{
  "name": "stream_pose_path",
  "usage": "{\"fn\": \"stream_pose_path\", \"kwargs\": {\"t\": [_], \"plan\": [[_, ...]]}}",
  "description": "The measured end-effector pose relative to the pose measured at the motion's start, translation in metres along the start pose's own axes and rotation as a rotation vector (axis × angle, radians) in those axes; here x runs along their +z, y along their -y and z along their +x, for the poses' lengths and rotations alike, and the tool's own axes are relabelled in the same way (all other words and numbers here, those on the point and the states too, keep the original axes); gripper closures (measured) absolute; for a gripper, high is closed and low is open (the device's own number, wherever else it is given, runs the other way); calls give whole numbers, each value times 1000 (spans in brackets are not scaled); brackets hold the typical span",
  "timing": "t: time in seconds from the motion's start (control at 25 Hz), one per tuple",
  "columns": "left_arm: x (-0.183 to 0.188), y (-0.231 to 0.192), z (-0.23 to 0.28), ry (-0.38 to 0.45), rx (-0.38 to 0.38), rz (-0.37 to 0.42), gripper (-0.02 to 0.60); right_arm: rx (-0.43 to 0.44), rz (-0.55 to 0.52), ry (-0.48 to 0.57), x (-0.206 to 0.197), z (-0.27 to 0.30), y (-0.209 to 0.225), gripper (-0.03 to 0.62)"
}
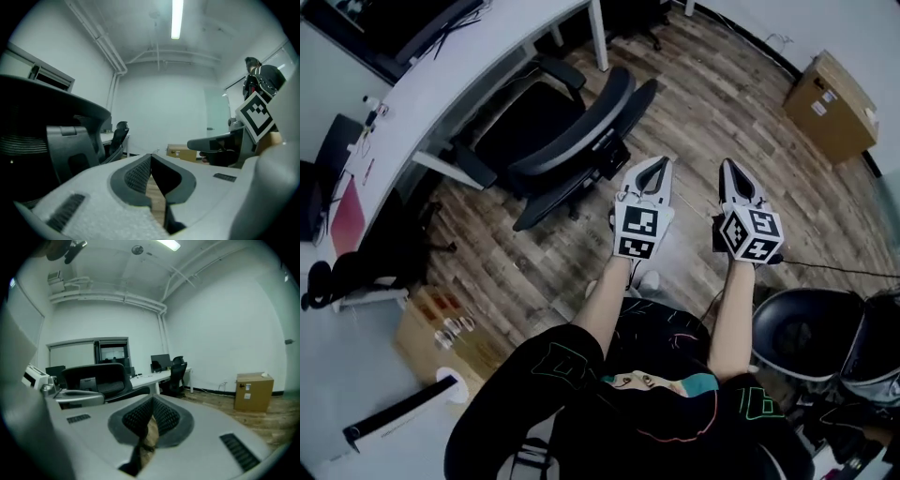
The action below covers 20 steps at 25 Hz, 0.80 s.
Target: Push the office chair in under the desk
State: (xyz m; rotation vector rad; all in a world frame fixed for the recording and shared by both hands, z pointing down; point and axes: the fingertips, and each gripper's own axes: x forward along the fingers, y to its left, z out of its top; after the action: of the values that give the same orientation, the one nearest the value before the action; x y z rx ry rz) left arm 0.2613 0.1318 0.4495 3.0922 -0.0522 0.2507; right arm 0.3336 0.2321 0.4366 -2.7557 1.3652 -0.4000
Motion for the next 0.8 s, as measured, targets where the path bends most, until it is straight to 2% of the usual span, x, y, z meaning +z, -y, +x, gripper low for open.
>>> {"fn": "stream_pose_path", "kwargs": {"t": [0.4, 0.68, 0.8], "plan": [[-9, -78, -70, -4, 266, 2, 574, 269, -11, -32, -12, 56, -94, 589], [-15, -128, -126, -23, 418, 36, 574, 338, -27, -36, -4, 86, -129, 589], [-18, -135, -140, -41, 469, 46, 573, 358, -34, -46, -2, 90, -131, 589]]}}
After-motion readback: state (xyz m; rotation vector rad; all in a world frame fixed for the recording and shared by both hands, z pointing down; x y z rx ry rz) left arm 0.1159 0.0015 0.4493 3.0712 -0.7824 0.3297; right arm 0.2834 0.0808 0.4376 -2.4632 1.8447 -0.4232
